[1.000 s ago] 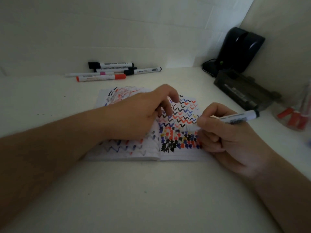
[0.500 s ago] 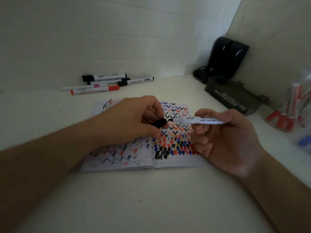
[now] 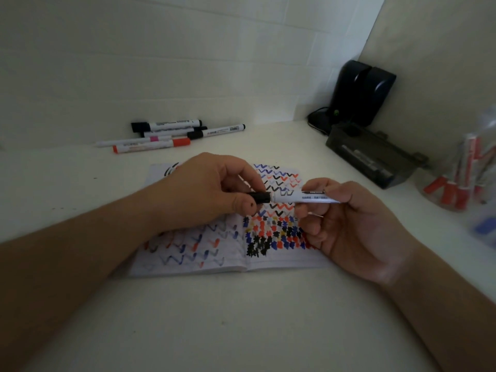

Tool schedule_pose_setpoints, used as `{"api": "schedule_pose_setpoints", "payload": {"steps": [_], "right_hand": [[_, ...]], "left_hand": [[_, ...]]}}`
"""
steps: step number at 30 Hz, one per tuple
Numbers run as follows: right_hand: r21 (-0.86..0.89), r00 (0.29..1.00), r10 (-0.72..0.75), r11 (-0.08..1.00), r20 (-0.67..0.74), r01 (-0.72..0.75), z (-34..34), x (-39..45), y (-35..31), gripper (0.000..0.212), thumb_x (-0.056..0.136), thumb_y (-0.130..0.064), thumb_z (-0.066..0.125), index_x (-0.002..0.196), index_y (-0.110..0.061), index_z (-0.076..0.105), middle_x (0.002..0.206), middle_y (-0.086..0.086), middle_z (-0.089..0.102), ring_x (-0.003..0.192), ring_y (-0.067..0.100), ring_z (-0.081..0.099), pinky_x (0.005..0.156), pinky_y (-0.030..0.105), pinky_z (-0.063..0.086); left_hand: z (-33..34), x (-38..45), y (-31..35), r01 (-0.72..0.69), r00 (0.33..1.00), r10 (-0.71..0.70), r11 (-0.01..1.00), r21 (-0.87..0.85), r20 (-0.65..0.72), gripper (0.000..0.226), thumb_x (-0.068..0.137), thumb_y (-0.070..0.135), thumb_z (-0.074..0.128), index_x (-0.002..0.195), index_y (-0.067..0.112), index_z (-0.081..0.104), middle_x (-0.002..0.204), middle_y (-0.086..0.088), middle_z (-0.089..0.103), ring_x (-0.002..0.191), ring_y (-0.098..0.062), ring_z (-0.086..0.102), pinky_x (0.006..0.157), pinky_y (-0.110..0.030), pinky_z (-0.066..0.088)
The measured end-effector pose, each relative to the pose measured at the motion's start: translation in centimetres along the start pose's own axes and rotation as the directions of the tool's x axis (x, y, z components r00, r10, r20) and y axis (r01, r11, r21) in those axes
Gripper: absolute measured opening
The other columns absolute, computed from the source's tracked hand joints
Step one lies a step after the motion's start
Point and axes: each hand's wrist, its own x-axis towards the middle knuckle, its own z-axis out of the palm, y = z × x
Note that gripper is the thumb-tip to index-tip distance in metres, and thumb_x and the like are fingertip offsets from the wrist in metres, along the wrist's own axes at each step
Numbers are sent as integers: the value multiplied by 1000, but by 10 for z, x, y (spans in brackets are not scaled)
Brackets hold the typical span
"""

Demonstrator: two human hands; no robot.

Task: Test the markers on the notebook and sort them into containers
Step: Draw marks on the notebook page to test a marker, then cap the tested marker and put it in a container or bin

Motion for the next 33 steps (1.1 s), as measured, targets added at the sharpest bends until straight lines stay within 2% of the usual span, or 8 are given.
{"api": "schedule_pose_setpoints", "payload": {"steps": [3,9,13,19,24,27,30,33], "right_hand": [[-51,999,-40,998,-30,38,3,-3,0,26,74,-20,82,93,-16,66,77,7,68,62,19,53,57,26,44],[-84,989,-79,994,-124,68,8,-5,0,15,80,-16,76,95,-12,76,78,9,68,63,17,52,55,23,42],[-118,985,-99,990,-139,83,8,-7,3,21,84,-12,72,103,-5,75,82,16,69,65,19,55,55,23,46],[-157,983,-104,984,-153,80,7,-8,4,24,83,-12,72,105,-2,74,85,21,70,69,21,59,57,24,50],[-153,986,-94,986,-135,73,12,-6,2,14,87,-13,68,99,-7,72,76,15,63,60,19,53,51,22,44],[-224,980,-170,964,-103,144,19,-11,2,15,86,-10,70,101,-9,74,78,15,67,61,21,54,53,25,44],[-318,992,-124,942,-21,111,19,-29,-10,24,87,-12,75,111,-13,76,97,18,75,70,24,59,61,29,45],[-490,998,-63,870,-23,44,12,-67,-17,33,82,-17,74,115,-18,77,105,22,75,70,23,60,60,29,48]], "left_hand": [[-2,0,-5,14,999,-21,990,-137,-49,18,71,35,70,83,21,70,65,5,75,56,-1,65,56,-12,50],[-10,1,-17,51,999,-42,942,-331,34,14,78,24,66,75,26,79,71,-1,76,61,-4,67,60,-14,52],[-10,2,-19,63,997,-46,958,-279,67,9,78,22,68,84,16,71,75,-2,78,63,-7,67,61,-17,55],[-9,4,-20,86,990,-61,976,-202,127,3,78,24,73,79,25,75,74,-1,77,63,-7,65,61,-19,53],[-5,6,-16,123,970,-108,991,-56,216,17,87,15,75,100,26,74,88,3,79,82,-8,71,79,-23,55],[-1,6,-9,140,964,-134,990,-7,229,24,80,34,76,104,34,77,101,6,78,95,-10,70,93,-31,54],[-4,1,3,212,952,-207,977,2,225,29,72,42,75,99,36,81,105,5,79,103,-13,71,107,-41,49],[-2,-6,23,143,952,-192,968,205,239,22,76,40,82,98,36,82,97,13,79,96,-5,73,101,-35,53]]}}
